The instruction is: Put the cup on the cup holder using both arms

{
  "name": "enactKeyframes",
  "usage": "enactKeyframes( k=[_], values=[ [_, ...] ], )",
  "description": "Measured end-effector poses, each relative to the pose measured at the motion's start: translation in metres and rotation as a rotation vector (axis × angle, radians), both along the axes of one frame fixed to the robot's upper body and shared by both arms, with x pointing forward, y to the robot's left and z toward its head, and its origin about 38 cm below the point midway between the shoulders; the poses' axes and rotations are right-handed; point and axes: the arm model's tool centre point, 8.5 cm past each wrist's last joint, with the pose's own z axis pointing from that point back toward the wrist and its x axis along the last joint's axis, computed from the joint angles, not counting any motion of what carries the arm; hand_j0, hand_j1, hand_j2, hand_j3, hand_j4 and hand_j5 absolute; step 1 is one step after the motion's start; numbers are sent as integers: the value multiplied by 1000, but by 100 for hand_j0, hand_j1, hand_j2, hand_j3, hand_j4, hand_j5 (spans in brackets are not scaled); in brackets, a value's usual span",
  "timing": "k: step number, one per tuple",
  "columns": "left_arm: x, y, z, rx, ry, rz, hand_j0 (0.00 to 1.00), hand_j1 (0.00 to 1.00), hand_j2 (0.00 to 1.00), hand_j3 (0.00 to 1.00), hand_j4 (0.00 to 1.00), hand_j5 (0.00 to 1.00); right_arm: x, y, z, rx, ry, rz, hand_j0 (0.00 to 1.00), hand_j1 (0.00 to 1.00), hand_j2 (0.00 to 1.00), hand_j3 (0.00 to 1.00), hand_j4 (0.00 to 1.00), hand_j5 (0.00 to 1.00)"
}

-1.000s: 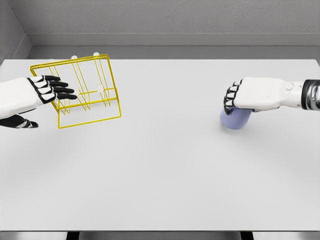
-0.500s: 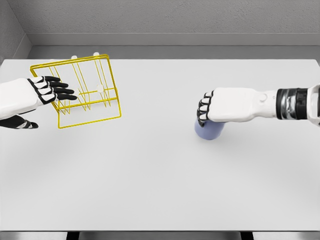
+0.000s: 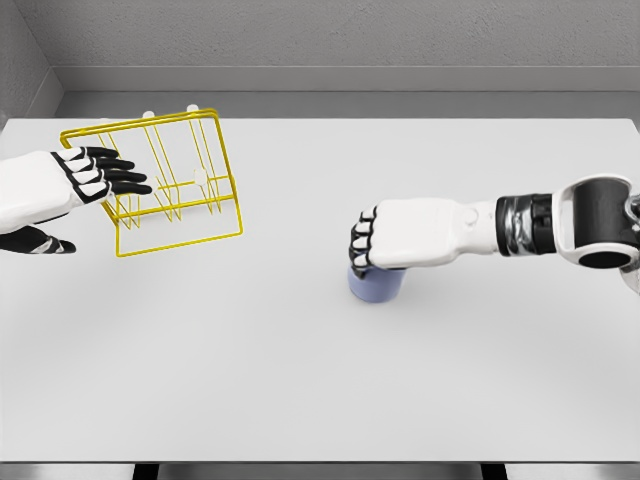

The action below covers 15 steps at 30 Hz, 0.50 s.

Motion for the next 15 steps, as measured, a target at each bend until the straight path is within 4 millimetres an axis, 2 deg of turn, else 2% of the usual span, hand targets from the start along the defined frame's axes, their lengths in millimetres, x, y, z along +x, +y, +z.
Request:
enactKeyframes(
  k=[8, 15],
  values=[
    [0, 0, 0, -2, -1, 0, 100, 100, 100, 100, 100, 100, -7, 13, -14, -18, 26, 37, 56, 56, 56, 56, 56, 56],
    [0, 0, 1, -1, -2, 0, 100, 100, 100, 100, 100, 100, -9, 16, -20, -25, 39, 47, 59, 59, 59, 59, 59, 59]
  ],
)
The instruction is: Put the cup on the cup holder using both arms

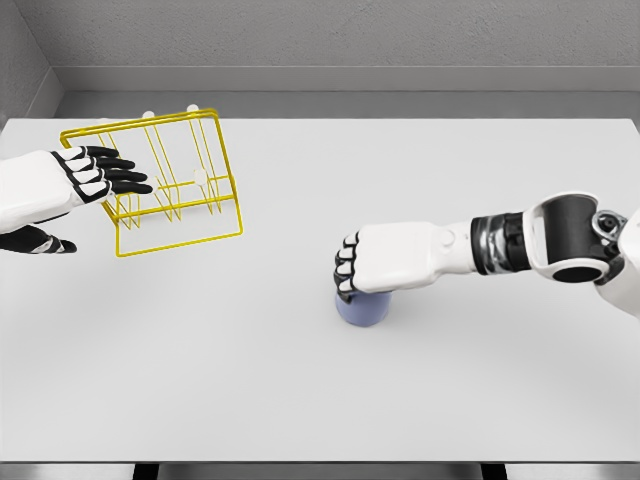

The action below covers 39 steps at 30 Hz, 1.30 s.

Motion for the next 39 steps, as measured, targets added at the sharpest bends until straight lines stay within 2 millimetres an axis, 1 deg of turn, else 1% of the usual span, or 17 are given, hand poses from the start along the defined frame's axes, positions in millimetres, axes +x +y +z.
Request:
enactKeyframes(
  k=[2, 3, 4, 6, 7, 14, 19, 24, 26, 28, 31, 34, 35, 36, 37, 38, 39],
  values=[
    [0, 0, 0, 1, 2, 0, 100, 100, 100, 100, 100, 100, -1, 0, -1, -1, 3, 1, 67, 67, 67, 67, 67, 67],
    [0, 0, 0, 1, 0, 0, 100, 100, 100, 100, 100, 100, -1, 0, -1, -1, 3, 1, 74, 74, 74, 74, 74, 74],
    [0, 0, 0, 1, 0, 0, 100, 100, 100, 100, 100, 100, -1, 0, -2, -3, 3, 1, 86, 86, 86, 86, 86, 86],
    [0, 0, 0, 2, 0, 0, 100, 100, 100, 100, 100, 100, -1, 0, -3, -5, 2, 1, 99, 99, 99, 99, 99, 99],
    [0, 0, 0, 2, 0, 0, 100, 100, 100, 100, 100, 100, -1, 0, -2, -5, 1, 0, 100, 100, 100, 100, 100, 100],
    [0, 0, 0, 1, 0, 0, 100, 100, 100, 100, 100, 100, 1, 0, 1, 1, -8, -3, 100, 100, 100, 100, 100, 100],
    [0, 0, 0, 2, 0, 0, 100, 100, 100, 100, 100, 100, 9, -11, 15, 29, -41, -44, 100, 100, 100, 100, 100, 100],
    [0, 0, 0, 9, 0, 0, 100, 100, 100, 100, 100, 100, 13, -33, 22, 56, -53, -109, 100, 100, 100, 100, 100, 100],
    [0, 0, -1, 11, 1, 0, 100, 100, 100, 100, 100, 100, 13, -44, 21, 75, -46, -145, 100, 100, 100, 100, 100, 100],
    [3, 0, 9, 13, -28, -1, 100, 100, 100, 100, 100, 100, 17, -57, 26, 103, -58, -190, 100, 100, 100, 100, 100, 100],
    [7, -3, 25, 5, -75, -8, 100, 100, 100, 100, 100, 100, 31, -77, 44, 153, -71, -263, 100, 100, 100, 100, 100, 100],
    [16, -18, 43, -45, -158, -37, 100, 100, 100, 100, 100, 100, 38, -98, 48, 186, -50, -325, 100, 100, 100, 100, 100, 100],
    [18, -24, 44, -58, -176, -47, 100, 100, 100, 100, 100, 100, 40, -104, 46, 190, -38, -345, 100, 100, 100, 100, 100, 100],
    [22, -30, 51, -66, -207, -59, 100, 100, 100, 100, 100, 100, 41, -112, 40, 193, -19, -371, 100, 100, 100, 100, 100, 100],
    [26, -39, 59, -71, -244, -79, 100, 100, 100, 100, 100, 100, 38, -121, 27, 197, 15, -402, 100, 100, 100, 100, 100, 100],
    [30, -50, 63, -72, -269, -102, 100, 100, 100, 100, 100, 100, 36, -129, 20, 206, 32, -431, 100, 100, 100, 100, 100, 100],
    [34, -62, 62, -65, -282, -130, 100, 100, 100, 100, 100, 100, 37, -136, 23, 220, 26, -453, 100, 100, 100, 100, 100, 100]
  ],
)
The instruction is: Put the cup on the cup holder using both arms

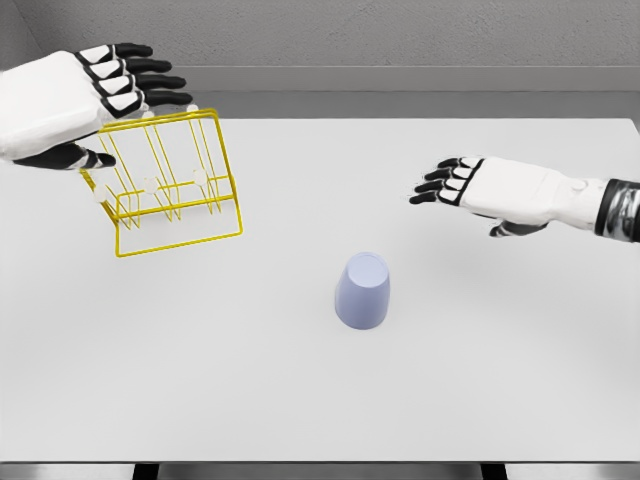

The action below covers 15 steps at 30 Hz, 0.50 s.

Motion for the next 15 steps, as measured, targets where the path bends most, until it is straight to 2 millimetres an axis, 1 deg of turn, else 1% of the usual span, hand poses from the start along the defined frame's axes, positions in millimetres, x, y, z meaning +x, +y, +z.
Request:
enactKeyframes(
  k=[1, 4, 8, 13, 15],
  values=[
    [3, -13, 1, -1, -8, -30, 100, 100, 100, 100, 100, 100, 2, -6, 4, 9, -10, -19, 100, 100, 100, 100, 100, 100],
    [7, -46, -18, 12, 25, -108, 100, 100, 100, 100, 100, 100, 4, -17, 10, 24, -25, -53, 100, 100, 100, 100, 100, 100],
    [9, -82, -20, 33, 23, -200, 100, 100, 100, 100, 100, 100, 9, -29, 13, 32, -28, -92, 100, 100, 100, 100, 100, 100],
    [8, -121, -29, 96, 30, -301, 100, 100, 100, 100, 100, 100, 11, -35, 14, 33, -31, -110, 100, 100, 100, 100, 100, 100],
    [5, -134, -36, 120, 46, -337, 100, 100, 100, 100, 100, 100, 11, -36, 12, 35, -28, -113, 99, 99, 99, 99, 99, 99]
  ],
)
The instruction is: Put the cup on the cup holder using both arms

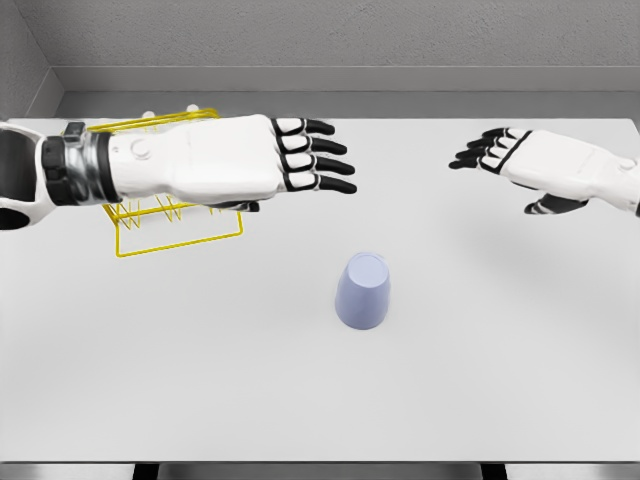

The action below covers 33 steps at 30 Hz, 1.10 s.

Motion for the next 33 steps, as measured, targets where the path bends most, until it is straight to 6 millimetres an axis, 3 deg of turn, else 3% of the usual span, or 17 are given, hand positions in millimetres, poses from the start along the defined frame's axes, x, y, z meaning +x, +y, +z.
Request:
enactKeyframes(
  k=[5, 8, 17, 33],
  values=[
    [-7, -28, -14, 49, 26, -81, 100, 100, 100, 100, 100, 100, 1, -2, -1, 5, -1, -5, 99, 99, 99, 99, 99, 99],
    [-8, -36, -13, 70, 27, -109, 100, 100, 100, 100, 100, 100, -1, -5, -4, -3, 7, -11, 100, 100, 100, 100, 100, 100],
    [-4, -60, -37, 96, 175, -161, 100, 100, 100, 100, 100, 100, -2, -7, -4, -6, 7, -15, 100, 100, 100, 100, 100, 100],
    [4, -73, -64, 132, 280, -164, 100, 100, 100, 100, 100, 100, -11, -19, -25, 102, 47, -73, 100, 100, 100, 100, 100, 100]
  ],
)
